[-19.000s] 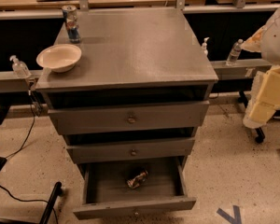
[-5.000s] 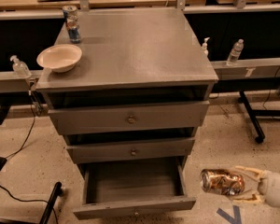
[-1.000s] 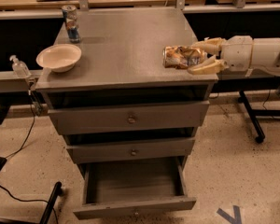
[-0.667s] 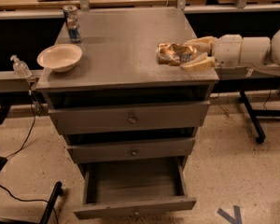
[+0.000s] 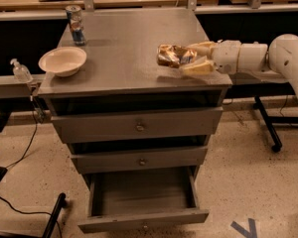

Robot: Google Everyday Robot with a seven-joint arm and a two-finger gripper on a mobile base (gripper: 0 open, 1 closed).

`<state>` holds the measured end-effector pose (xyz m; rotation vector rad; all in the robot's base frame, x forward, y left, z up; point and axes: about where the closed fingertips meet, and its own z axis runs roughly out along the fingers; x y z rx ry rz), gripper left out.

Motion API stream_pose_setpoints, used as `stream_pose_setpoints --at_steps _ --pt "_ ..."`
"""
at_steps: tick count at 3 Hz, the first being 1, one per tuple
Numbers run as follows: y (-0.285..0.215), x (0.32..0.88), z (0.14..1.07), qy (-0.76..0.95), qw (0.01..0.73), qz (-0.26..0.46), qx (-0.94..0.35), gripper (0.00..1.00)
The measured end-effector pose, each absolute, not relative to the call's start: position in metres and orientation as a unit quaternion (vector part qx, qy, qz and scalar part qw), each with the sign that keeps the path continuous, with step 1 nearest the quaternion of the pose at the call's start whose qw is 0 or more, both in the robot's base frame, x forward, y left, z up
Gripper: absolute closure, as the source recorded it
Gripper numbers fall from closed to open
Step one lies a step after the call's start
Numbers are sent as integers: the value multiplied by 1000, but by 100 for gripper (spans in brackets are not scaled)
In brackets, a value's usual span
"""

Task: Pick orange can from bottom drawer and place on counter

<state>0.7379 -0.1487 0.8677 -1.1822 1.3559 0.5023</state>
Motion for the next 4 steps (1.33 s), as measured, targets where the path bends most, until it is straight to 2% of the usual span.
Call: stream_pose_setpoints --at_steps 2,3,4 --pt "-142 739 867 581 594 220 -511 10" --pt "-139 739 866 581 593 222 -512 0" --pt "-139 739 866 581 593 222 -512 0"
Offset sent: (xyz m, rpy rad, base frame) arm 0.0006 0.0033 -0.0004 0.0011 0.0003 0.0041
